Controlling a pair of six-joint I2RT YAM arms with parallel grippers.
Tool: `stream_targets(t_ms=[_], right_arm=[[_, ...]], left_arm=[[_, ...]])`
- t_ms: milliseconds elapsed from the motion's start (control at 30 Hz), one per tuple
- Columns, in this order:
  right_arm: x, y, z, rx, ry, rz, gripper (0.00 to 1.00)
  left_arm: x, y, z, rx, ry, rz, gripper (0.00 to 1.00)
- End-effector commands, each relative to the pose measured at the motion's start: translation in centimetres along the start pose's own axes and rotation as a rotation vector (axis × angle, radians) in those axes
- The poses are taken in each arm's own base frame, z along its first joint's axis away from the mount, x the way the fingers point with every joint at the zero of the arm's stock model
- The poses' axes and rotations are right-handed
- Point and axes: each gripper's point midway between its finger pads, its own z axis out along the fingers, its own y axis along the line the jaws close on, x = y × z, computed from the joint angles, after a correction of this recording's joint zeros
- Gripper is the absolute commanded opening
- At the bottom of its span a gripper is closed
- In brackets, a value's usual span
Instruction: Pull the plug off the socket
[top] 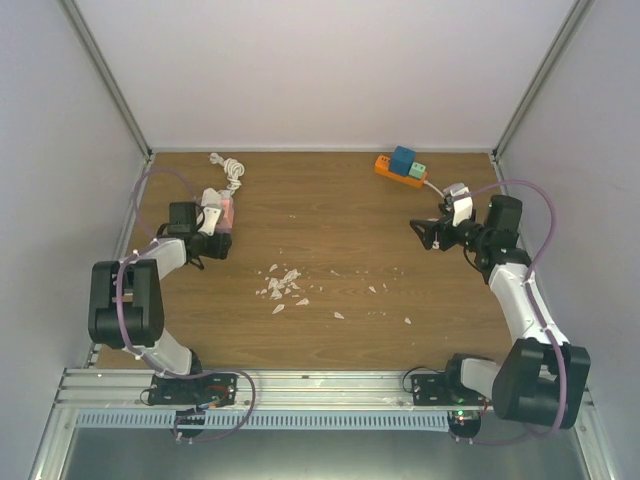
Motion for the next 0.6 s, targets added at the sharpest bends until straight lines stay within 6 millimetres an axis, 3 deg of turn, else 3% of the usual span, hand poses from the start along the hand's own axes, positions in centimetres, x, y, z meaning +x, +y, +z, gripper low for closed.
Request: stream_targets(t_ms=[0, 567], right_arm=[[-0.7, 0.2, 0.1, -0.011, -0.005, -0.014, 1.0], [-0.3, 0.2, 0.4, -0.021, 0.008, 0.004, 1.0]], left_arm=[[-1.5, 0.4, 0.9, -0.029, -0.051, 0.009, 0.74], [-1.9, 0.6, 2.7, -0.062, -0.055, 0.0, 0.64]])
